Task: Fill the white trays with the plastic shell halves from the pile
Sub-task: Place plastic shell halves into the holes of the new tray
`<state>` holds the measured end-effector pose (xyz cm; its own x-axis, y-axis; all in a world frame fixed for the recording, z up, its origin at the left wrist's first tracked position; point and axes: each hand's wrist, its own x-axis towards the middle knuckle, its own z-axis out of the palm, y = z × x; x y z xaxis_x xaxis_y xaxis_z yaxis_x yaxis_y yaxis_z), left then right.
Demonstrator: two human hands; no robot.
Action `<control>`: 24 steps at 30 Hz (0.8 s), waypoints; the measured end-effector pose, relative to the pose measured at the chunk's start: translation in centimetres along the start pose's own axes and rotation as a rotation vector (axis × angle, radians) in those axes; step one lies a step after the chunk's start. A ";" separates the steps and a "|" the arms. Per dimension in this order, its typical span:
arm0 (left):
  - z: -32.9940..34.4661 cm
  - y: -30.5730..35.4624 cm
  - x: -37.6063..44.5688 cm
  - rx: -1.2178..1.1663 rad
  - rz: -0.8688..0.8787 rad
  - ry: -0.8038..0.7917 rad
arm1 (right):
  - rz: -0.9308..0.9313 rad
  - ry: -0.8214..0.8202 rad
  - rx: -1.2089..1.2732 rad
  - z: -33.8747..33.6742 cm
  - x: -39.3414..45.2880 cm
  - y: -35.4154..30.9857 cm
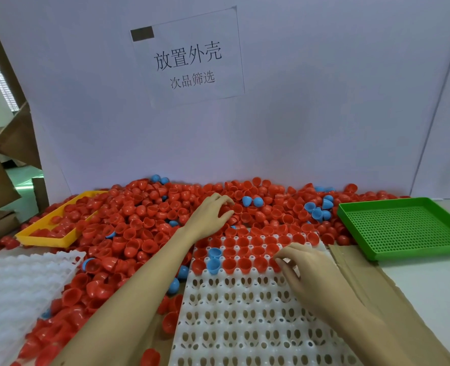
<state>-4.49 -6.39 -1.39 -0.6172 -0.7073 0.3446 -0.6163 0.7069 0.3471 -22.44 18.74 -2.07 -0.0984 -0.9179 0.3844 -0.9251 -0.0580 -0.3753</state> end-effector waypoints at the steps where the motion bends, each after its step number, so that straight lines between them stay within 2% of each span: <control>1: 0.1 0.1 0.2 0.004 0.001 -0.019 | 0.000 -0.002 0.000 0.0 0.0 0.0; 4: 0.1 0.0 0.6 -0.006 -0.035 0.006 | 0.001 -0.009 -0.005 -0.1 0.0 0.0; 10: -2.0 0.8 -1.2 -0.183 -0.098 0.295 | 0.006 -0.011 0.004 -0.2 0.0 -0.1; 12: -2.8 1.9 -2.9 -0.288 -0.104 0.334 | 0.009 -0.014 0.008 -0.3 0.0 -0.1; 19: -2.6 7.6 -11.9 -0.636 -0.141 0.256 | 0.053 0.026 0.077 -1.1 -0.1 -1.0; 21: -2.3 8.5 -13.5 -0.722 -0.184 0.247 | 0.059 0.013 0.224 -1.1 0.0 -1.7; 24: -2.3 9.6 -14.6 -0.800 -0.214 0.222 | 0.018 -0.093 0.524 -0.9 -0.2 -2.9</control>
<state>-0.21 10.74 -1.08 -0.3655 -0.8684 0.3352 -0.1265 0.4031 0.9064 -20.00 19.45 -0.33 -0.0577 -0.9501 0.3064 -0.6142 -0.2082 -0.7612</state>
